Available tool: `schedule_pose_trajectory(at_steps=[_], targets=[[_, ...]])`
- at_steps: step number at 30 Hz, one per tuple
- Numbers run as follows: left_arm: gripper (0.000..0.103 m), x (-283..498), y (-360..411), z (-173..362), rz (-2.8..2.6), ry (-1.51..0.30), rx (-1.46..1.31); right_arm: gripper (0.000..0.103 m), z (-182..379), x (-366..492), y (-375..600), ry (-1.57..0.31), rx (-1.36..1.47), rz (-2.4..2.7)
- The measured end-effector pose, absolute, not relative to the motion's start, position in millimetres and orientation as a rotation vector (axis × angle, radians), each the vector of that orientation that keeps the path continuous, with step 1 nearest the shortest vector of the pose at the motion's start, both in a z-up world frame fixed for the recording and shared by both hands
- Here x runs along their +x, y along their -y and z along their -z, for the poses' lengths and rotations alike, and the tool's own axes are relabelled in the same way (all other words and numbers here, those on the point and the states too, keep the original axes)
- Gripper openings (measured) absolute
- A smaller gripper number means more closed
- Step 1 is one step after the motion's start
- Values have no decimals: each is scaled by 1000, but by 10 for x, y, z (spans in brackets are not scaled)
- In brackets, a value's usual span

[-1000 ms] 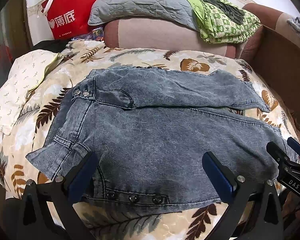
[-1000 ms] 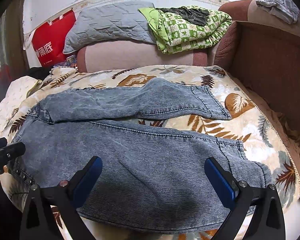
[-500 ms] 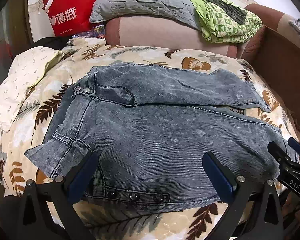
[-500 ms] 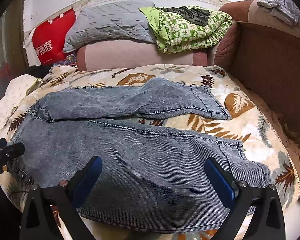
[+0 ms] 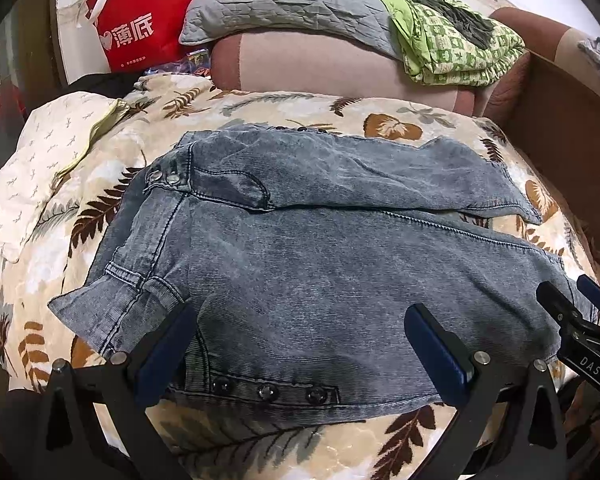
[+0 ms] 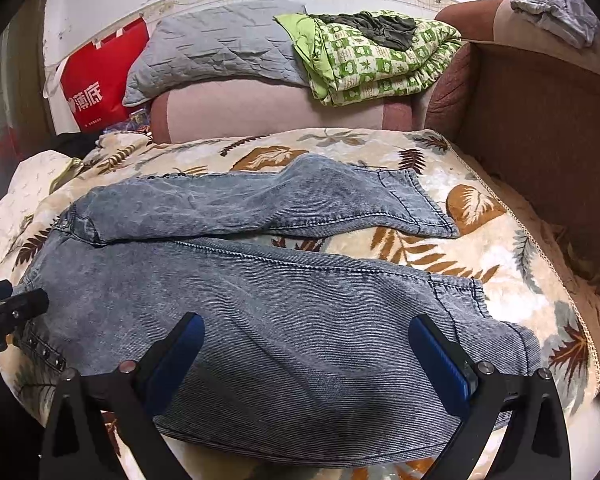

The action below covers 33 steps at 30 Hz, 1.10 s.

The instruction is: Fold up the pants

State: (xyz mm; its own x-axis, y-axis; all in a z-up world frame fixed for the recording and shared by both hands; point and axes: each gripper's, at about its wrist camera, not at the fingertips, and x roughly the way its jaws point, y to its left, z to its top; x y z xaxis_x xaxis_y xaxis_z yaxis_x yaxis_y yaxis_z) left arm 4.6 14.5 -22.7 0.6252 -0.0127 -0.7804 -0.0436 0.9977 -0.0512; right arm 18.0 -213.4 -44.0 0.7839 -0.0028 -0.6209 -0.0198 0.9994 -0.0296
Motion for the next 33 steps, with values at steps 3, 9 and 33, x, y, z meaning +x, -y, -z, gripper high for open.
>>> schedule_pose_trajectory(at_steps=[3,9,33], targets=[[103,46,-151,234,-20,-896,-68,103,439,181,2136,-670,-35,-10],[103,38,-152,247,-25,-901,-69,103,434,181,2154,-667,-27,-9],[103,44,-743,329,-15,-987,-298,103,492,195,2363,-777,128,-70]])
